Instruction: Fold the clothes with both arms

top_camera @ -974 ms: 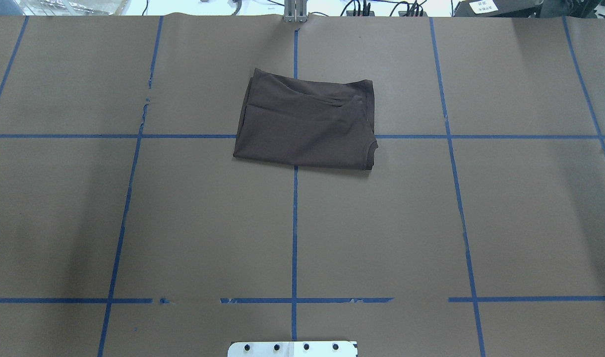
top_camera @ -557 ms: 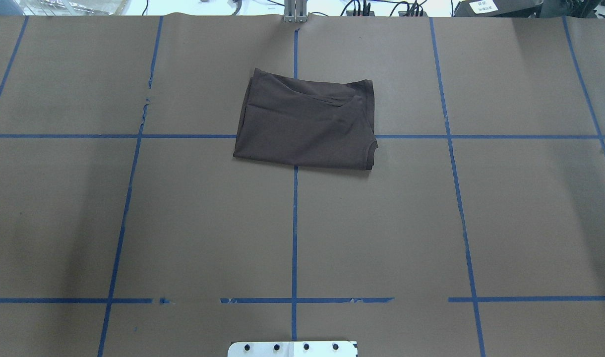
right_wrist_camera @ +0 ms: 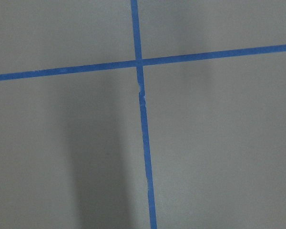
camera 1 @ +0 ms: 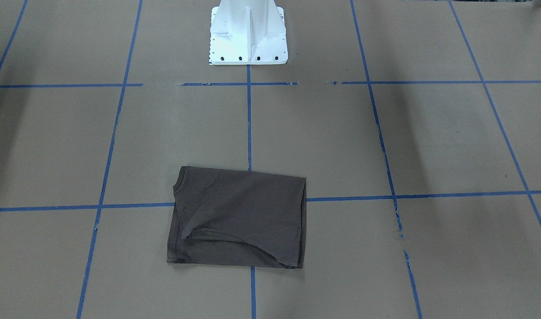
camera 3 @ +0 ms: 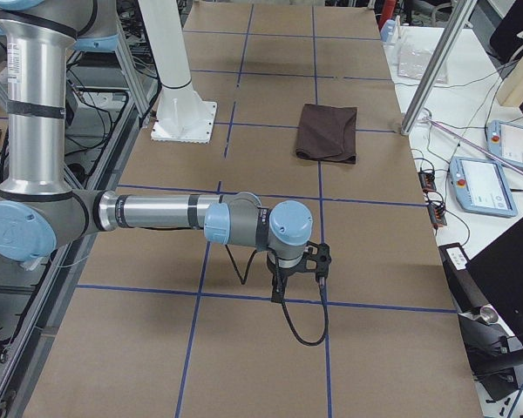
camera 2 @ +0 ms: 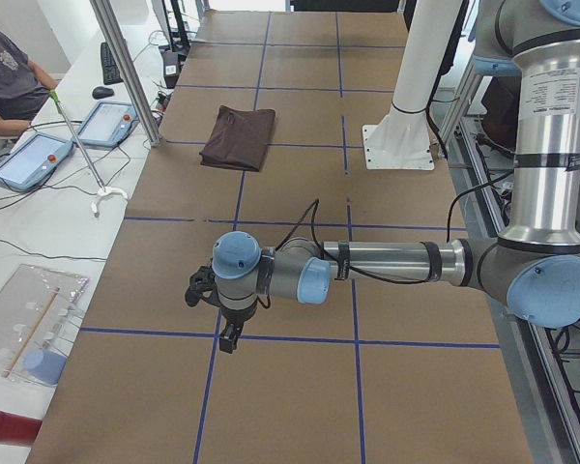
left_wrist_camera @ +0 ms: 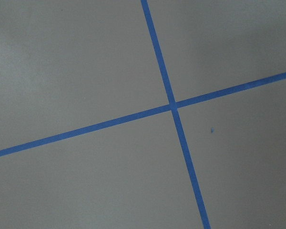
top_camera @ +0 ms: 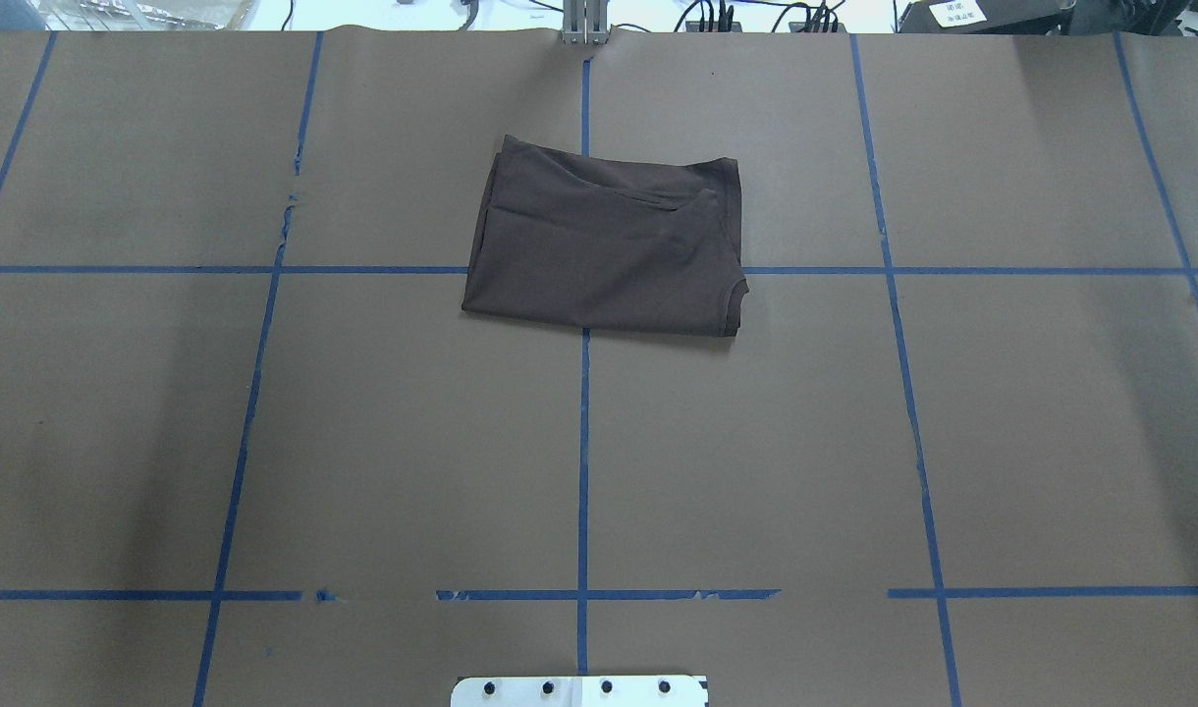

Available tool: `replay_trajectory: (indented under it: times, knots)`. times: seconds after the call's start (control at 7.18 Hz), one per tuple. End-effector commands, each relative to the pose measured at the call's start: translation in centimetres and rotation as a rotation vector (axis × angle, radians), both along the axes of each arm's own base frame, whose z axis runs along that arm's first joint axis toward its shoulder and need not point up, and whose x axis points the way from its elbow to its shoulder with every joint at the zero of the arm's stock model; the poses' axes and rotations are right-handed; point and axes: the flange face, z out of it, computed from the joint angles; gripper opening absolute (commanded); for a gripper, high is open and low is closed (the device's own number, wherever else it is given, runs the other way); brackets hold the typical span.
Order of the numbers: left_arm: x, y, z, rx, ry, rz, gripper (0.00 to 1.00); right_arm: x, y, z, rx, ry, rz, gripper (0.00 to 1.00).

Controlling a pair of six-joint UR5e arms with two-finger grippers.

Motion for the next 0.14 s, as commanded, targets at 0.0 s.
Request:
replay_trajectory:
  times: [0.0]
  knots:
    - [0.00, -0.01, -0.01, 0.000, 0.000, 0.000, 1.00, 0.01, 0.02, 0.15, -0.004, 0.000, 0.000, 1.00]
